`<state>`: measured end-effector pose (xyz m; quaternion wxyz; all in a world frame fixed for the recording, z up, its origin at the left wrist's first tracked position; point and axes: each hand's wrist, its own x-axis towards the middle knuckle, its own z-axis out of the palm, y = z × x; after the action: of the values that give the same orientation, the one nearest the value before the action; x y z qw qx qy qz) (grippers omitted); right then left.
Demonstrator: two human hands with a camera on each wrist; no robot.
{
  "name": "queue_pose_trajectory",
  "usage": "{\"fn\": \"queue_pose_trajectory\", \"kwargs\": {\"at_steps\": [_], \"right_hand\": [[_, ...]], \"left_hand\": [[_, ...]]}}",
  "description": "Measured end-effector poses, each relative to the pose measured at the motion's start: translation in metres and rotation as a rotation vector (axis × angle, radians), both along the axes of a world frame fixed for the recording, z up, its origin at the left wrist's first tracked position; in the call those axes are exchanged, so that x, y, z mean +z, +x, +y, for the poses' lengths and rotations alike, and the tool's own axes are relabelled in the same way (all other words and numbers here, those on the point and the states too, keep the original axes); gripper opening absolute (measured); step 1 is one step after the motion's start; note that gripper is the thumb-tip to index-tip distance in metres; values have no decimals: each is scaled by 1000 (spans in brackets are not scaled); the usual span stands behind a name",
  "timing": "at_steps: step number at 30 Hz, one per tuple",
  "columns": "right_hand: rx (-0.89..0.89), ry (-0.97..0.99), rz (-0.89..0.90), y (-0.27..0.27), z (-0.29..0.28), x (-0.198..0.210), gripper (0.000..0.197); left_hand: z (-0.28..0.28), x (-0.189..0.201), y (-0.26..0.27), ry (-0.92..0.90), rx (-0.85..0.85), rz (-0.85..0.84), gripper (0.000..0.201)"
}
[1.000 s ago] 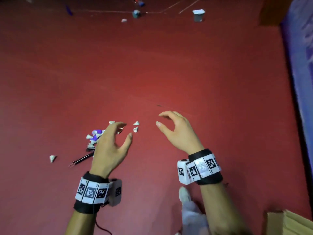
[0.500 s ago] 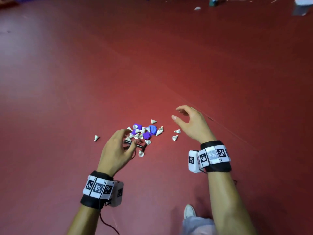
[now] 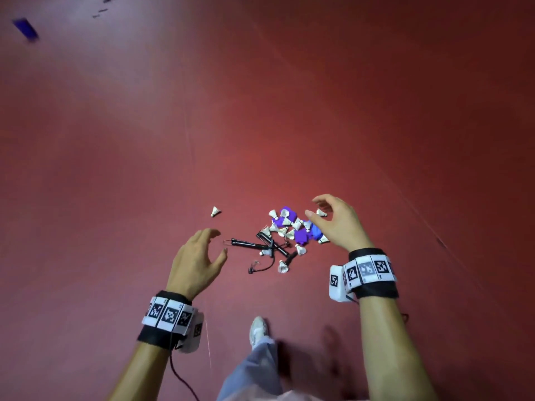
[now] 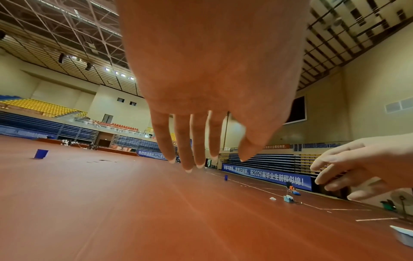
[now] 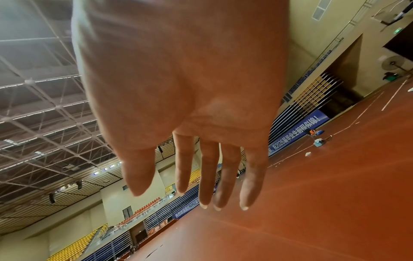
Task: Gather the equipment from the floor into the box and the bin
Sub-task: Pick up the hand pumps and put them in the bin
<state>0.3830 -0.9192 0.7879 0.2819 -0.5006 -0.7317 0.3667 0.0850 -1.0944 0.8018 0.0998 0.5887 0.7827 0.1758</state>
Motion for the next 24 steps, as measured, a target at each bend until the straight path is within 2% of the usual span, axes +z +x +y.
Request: {"fn": "queue_pose_trajectory", "kwargs": {"at_steps": [4, 8, 12, 16, 21, 24], "right_hand": [[-23, 2, 13, -64, 59, -3, 30], [-116, -22, -1, -108, 106, -8, 32], [-193, -80, -44, -130, 138, -15, 36], [-246, -122, -86, -144, 170, -31, 38], [-228, -198, -177, -159, 223, -80, 37], [-140, -262, -269, -176, 258, -139, 34]], "left_hand": [[77, -9, -63, 0, -35, -21, 39], [168, -16, -111, -49, -164, -15, 36], [258, -28, -138, -103, -337, 28, 36], [339, -51, -143, -159, -506, 79, 43], [437, -94, -153, -242, -615, 207, 53], [490, -140, -186, -343, -657, 346, 58]]}}
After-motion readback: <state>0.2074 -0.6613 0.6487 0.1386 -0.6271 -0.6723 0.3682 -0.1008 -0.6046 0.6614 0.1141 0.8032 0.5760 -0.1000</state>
